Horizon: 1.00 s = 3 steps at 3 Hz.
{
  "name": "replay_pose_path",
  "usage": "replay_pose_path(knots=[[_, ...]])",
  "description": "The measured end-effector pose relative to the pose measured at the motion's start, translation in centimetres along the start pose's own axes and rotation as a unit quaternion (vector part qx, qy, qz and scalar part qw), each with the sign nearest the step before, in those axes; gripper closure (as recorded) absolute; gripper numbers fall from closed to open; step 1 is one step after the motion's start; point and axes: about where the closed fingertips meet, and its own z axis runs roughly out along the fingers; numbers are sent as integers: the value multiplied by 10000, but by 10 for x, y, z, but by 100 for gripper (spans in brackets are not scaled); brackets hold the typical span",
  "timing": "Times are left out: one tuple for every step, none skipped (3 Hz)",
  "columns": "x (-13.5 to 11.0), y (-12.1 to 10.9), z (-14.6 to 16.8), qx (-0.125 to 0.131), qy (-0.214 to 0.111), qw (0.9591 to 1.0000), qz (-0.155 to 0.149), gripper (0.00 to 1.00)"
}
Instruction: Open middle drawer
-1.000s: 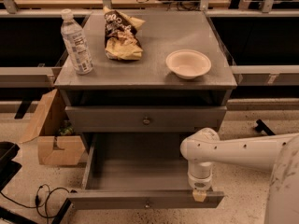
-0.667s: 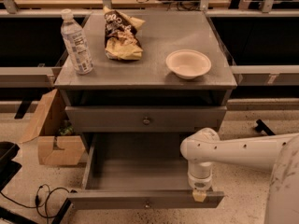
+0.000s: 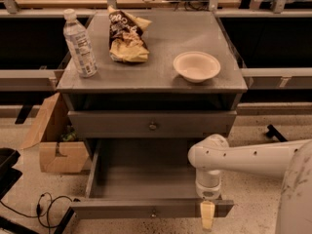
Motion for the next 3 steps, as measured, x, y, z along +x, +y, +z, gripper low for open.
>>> replay_pose_path(knots=[[12,0,-37,168,-40,9998,38,0],[34,15,-109,508,50,9985,179,0],[58,50,-187,862,115,9954,390,0]])
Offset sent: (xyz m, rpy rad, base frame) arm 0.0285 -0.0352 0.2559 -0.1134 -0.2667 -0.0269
